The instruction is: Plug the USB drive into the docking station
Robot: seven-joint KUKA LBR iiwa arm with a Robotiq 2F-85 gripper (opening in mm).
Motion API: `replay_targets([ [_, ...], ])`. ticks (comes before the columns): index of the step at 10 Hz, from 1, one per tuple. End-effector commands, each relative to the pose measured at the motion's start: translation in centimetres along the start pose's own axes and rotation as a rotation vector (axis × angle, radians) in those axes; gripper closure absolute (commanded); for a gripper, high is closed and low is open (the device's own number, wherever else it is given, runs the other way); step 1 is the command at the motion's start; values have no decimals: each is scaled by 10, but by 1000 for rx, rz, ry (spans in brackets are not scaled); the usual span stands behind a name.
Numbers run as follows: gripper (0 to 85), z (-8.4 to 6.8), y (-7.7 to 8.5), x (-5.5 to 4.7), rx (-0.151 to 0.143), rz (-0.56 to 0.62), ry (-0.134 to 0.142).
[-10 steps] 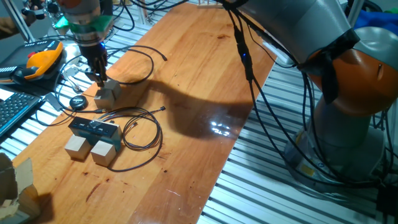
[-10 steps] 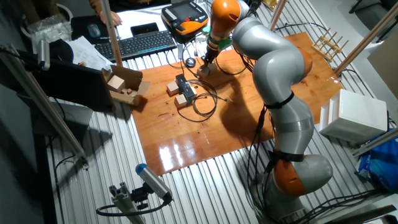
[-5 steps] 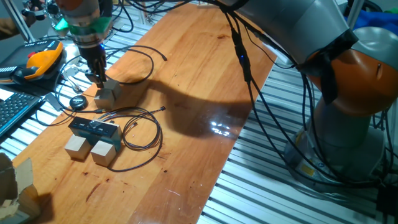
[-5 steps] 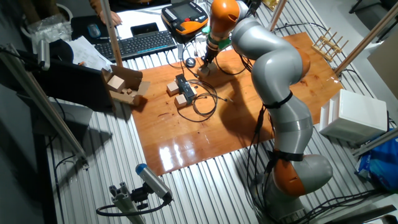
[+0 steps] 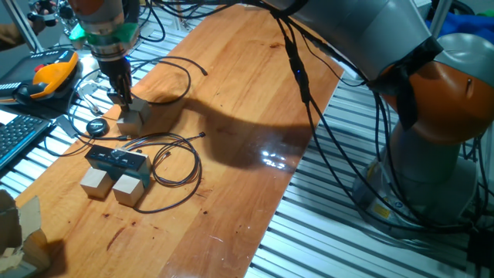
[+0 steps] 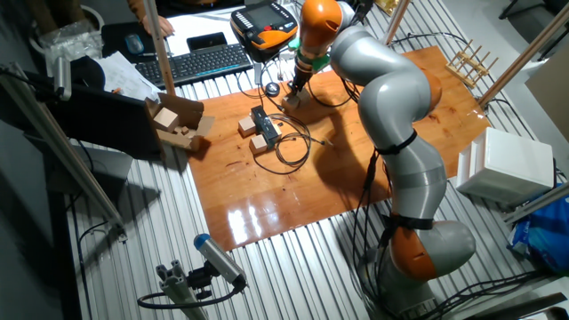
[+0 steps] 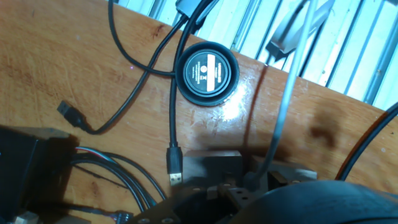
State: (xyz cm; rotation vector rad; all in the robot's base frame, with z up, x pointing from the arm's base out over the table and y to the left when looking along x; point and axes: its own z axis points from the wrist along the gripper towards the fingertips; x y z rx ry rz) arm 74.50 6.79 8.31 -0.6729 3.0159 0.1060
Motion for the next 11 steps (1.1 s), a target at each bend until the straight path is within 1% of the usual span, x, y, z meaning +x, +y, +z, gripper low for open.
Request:
replay_targets([
  [1,510,0,0,0,-1,-2,1],
  [5,510,1,1,-1,-9,-7,14],
  [6,680,1,0,-1,-8,-7,19],
  [7,680,1,0,0,-11,-7,25],
  [11,680,4,1,-1,-8,-7,23],
])
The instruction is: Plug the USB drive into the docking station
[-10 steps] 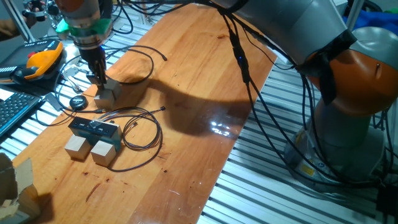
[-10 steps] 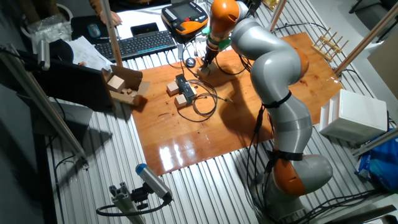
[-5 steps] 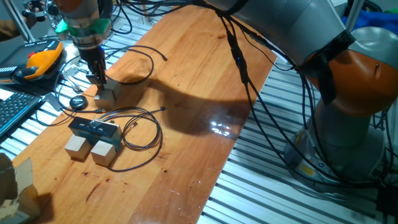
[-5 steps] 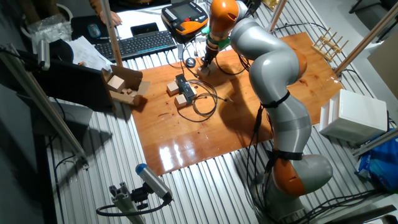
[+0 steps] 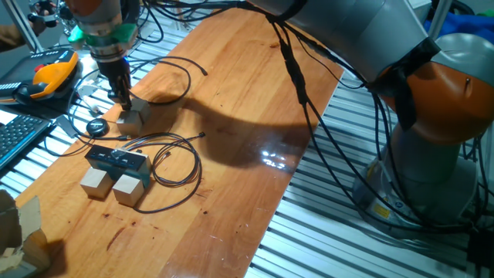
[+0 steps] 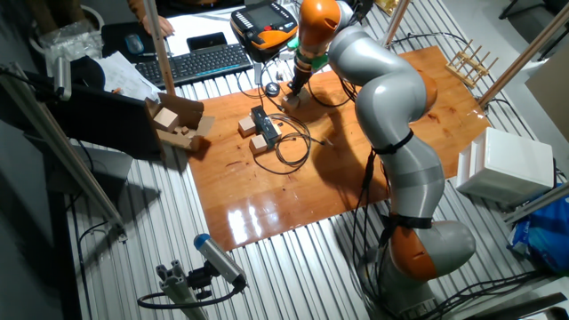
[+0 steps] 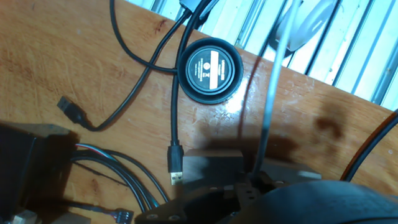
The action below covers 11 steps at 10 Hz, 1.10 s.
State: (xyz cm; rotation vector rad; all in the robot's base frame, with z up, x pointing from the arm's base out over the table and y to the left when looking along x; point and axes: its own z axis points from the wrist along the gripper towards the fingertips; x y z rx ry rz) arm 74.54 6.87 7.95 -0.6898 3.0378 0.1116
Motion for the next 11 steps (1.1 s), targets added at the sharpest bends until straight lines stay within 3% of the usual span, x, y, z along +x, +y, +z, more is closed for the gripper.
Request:
replay_targets([
  [1,680,0,0,0,-5,0,3],
  [2,850,-2,0,-1,-11,0,12],
  [4,850,-10,0,-2,-21,0,27],
  [5,850,-19,1,-2,-33,1,17],
  [6,850,-31,3,-2,-37,30,0],
  [8,850,-56,9,1,-29,124,7],
  [11,850,-81,24,8,-35,197,-39],
])
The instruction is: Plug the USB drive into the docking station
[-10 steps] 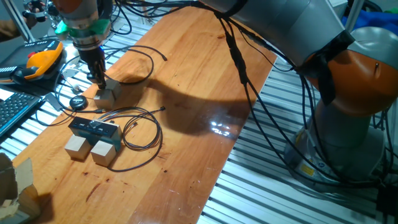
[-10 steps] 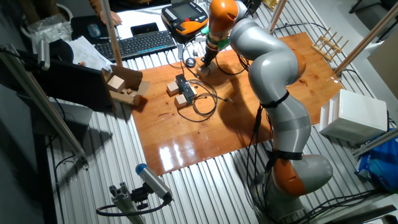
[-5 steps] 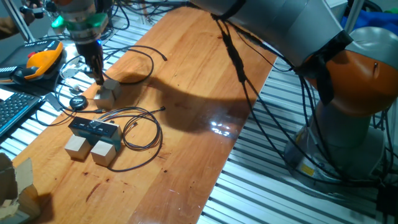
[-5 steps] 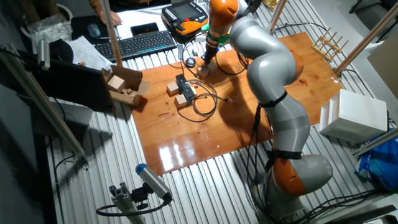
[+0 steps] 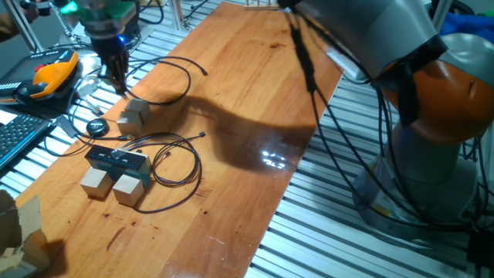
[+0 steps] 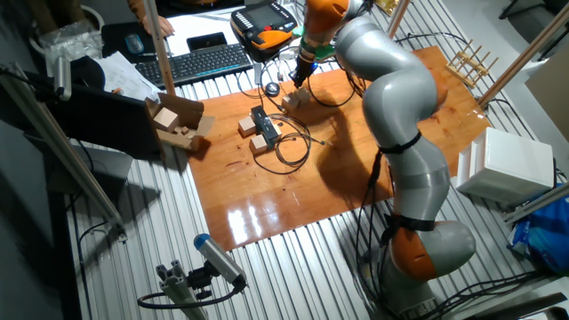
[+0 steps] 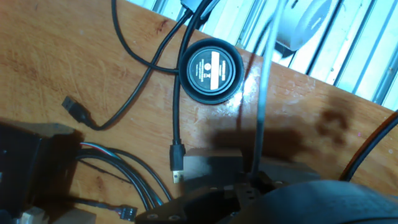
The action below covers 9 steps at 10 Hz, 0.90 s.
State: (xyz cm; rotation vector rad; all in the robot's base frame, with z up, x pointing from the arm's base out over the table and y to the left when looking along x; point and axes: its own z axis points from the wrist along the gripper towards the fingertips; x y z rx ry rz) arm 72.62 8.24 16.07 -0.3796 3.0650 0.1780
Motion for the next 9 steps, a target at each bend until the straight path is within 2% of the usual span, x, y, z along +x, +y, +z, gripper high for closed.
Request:
replay_targets([
  [1,850,-5,6,2,4,16,-3],
  [4,850,-16,29,9,23,84,-13],
  [6,850,-23,46,10,29,138,-19],
  [7,850,-27,56,10,42,160,-23],
  [9,850,-35,72,10,41,194,-24],
])
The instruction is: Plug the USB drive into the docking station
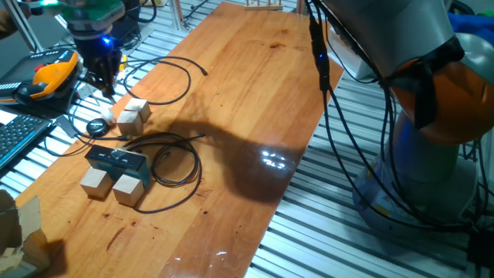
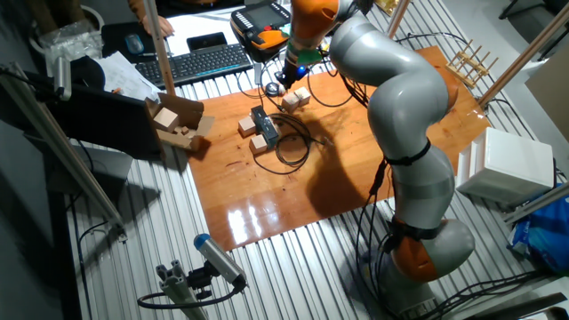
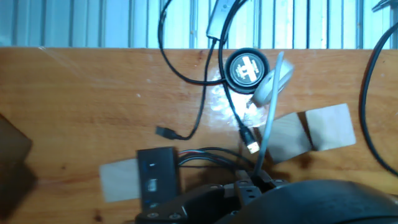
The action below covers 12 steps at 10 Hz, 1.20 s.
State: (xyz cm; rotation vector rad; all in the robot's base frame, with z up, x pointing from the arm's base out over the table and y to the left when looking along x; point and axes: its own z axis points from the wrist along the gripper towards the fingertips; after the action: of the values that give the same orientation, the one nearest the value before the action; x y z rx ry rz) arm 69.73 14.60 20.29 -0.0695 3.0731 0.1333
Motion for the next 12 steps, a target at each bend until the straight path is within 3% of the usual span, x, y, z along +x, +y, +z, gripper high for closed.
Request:
replay_targets([
  [1,850,-3,4,1,-7,11,-1],
  [2,850,-7,10,2,2,18,-2],
  [7,850,-19,25,7,-16,38,-25],
  [10,850,-20,27,13,-29,45,-42],
  [12,850,-19,29,16,-18,40,-47],
])
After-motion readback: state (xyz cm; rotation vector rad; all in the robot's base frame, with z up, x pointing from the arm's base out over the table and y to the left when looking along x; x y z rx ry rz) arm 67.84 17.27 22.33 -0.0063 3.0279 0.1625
